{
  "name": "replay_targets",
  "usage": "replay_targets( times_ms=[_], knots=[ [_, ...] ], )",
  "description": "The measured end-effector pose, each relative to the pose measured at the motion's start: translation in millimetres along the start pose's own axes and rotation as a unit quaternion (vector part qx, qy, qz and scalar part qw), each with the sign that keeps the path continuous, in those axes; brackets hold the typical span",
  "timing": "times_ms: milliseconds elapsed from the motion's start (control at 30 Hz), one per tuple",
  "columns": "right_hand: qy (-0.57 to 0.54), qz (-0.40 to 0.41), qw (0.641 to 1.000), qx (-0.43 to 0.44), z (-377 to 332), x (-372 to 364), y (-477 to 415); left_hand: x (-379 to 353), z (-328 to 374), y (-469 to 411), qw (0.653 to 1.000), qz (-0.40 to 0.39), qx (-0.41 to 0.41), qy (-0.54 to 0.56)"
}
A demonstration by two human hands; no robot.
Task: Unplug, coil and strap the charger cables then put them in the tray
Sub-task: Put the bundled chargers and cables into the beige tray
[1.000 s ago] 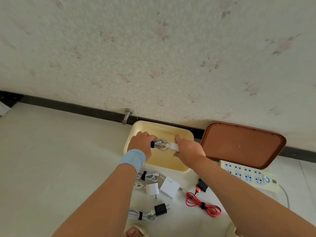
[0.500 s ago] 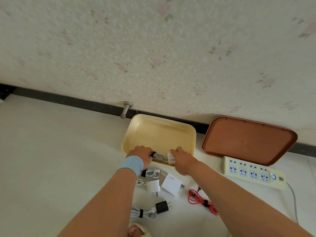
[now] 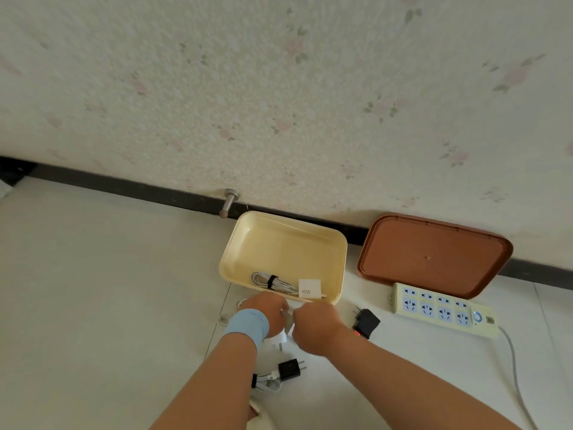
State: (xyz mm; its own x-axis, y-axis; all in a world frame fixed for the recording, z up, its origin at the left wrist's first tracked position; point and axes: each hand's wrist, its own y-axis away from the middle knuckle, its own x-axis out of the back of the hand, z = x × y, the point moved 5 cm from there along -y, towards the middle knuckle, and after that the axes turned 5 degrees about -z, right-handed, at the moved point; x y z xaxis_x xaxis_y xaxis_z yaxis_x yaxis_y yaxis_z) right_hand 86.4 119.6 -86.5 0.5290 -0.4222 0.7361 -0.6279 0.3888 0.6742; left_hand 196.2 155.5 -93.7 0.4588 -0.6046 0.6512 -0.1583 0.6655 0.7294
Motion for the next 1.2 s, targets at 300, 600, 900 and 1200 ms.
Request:
replay_targets(
  times_ms=[300,600,900,1200],
  knots=[
    [-0.028,0.023,0.995,-0.088,5,-52,-14,-24,-15,-11,0.996,-0.04,-0.009,-0.073],
    [-0.116,-0.054,0.99,-0.052,10,-49,-14,-21,-21,-15,0.988,-0.062,0.022,-0.141],
    [-0.332,-0.075,0.94,0.032,28,15,-1,17,-24,14,0.992,-0.116,0.04,-0.002],
    [-0.292,0.043,0.955,0.013,67,66,-19,96,-26,4,0.99,0.128,0.019,0.062]
  ],
)
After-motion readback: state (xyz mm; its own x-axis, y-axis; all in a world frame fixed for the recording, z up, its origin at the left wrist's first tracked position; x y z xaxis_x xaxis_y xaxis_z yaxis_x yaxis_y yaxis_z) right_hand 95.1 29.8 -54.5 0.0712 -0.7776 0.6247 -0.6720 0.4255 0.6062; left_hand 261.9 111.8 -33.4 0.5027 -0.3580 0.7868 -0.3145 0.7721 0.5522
